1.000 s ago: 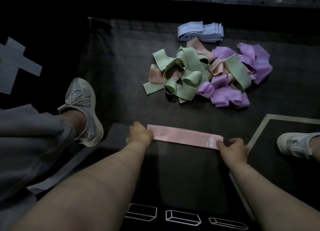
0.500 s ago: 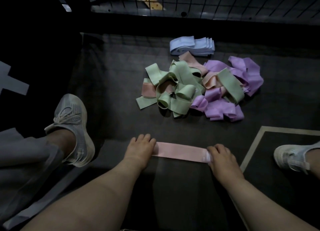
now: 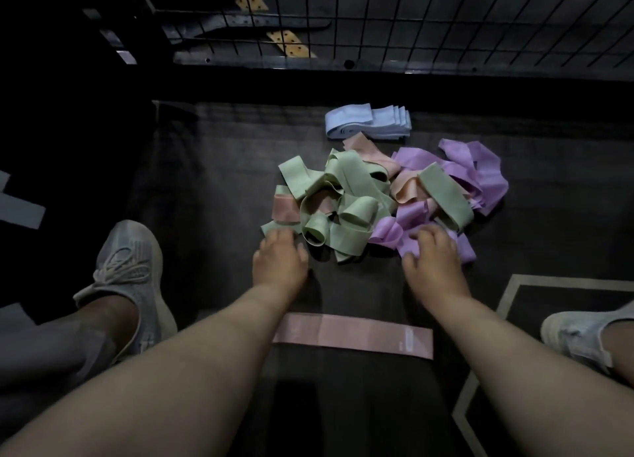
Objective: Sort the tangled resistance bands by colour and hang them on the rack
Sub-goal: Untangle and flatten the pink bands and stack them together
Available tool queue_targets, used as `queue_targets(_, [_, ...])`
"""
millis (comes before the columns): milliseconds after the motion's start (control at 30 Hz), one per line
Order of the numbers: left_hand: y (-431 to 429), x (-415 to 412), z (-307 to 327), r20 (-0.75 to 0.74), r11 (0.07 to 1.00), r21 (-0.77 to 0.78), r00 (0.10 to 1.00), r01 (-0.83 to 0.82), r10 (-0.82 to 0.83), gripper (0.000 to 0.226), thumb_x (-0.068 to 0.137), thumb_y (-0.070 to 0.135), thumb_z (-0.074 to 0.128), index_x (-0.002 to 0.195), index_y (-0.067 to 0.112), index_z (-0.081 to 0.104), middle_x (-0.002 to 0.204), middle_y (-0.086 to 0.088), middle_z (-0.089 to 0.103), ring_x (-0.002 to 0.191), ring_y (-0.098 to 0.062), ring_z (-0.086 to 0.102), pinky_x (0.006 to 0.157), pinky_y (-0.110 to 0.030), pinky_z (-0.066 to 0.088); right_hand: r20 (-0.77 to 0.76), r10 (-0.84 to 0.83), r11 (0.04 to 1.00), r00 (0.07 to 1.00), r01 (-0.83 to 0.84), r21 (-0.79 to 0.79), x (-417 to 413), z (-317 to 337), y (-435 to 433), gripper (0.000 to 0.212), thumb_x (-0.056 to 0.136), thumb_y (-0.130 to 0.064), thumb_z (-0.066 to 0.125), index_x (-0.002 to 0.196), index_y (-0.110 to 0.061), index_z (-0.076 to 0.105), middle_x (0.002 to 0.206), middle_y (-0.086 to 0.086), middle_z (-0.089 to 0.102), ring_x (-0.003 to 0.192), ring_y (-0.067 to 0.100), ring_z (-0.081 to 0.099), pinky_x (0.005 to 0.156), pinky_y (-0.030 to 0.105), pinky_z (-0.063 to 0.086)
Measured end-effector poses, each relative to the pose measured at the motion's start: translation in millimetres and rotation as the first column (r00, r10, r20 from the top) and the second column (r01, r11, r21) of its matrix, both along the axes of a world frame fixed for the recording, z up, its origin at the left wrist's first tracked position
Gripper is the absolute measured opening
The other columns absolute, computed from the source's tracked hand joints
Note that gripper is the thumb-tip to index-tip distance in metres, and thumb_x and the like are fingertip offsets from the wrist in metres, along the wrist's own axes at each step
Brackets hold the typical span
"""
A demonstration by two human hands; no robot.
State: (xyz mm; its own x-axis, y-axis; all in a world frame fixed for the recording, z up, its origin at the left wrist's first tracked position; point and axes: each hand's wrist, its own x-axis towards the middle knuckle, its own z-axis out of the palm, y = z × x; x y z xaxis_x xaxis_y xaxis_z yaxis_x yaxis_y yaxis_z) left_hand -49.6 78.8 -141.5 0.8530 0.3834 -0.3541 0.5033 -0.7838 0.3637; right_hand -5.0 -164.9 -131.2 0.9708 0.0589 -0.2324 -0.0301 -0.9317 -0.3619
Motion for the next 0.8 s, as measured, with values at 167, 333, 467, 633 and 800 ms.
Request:
queue_targets(167, [29,75,-11,0.007,0.935,-0.144,0.944,-0.325,0.33,0.034,0.096,0.036,0.05,0.128,0.029,0.061,0.136,-0.007,0.054,0.123,-0.033,0.052,0.105,-0.043,0.041,-0.01,0.193,0.98,0.981,-0.192,0.053,48,1,39,0.038,0.089,-0.011,0.06,0.127,-0.006,0.061,0.146,0.012,0.046,0.133,0.034,0.041,0.111,0.043,0.033])
queue_targets(333, [55,94,-32,-0.139,0.97,-0.07,0.965,-0.232,0.221,0.036,0.091,0.034,0.059,0.127,0.034,0.061,0.136,-0.003,0.057,0.124,-0.032,0.053,0.104,-0.038,0.043,-0.237,0.254,0.963,0.938,-0.269,-0.032,67,-15,72,0.052,0.096,-0.025,0.056,0.146,-0.019,0.044,0.164,0.005,0.021,0.149,0.027,0.023,0.118,0.041,0.022])
queue_targets(467, [63,91,-26,-0.053,0.989,0.144,0.998,-0.016,0.024,0.024,0.094,0.038,0.059,0.111,0.027,0.07,0.12,-0.005,0.06,0.113,-0.029,0.057,0.095,-0.036,0.041,-0.285,0.246,0.963,0.926,-0.267,-0.039,60,-22,80,0.06,0.096,-0.027,0.055,0.151,-0.022,0.034,0.167,0.002,0.009,0.153,0.023,0.011,0.12,0.037,0.015])
queue_targets(633, [69,88,5,-0.015,0.99,-0.118,0.997,-0.078,0.077,0.011,0.092,0.038,0.057,0.089,0.027,0.059,0.103,0.003,0.065,0.099,-0.026,0.063,0.09,-0.035,0.052,-0.339,0.185,0.975,0.922,-0.214,-0.05,59,-13,75,0.06,0.092,-0.025,0.056,0.149,-0.021,0.036,0.167,0.005,0.011,0.151,0.027,0.017,0.119,0.04,0.021])
queue_targets(800, [65,94,76,0.013,0.974,-0.2,0.994,0.107,-0.106,0.008,0.091,0.023,0.055,0.094,0.022,0.062,0.093,0.0,0.065,0.087,-0.022,0.062,0.071,-0.028,0.046,-0.356,0.177,0.966,0.918,-0.231,-0.115,50,25,68,0.061,0.09,-0.03,0.056,0.148,-0.02,0.039,0.163,0.005,0.021,0.149,0.026,0.024,0.116,0.04,0.027])
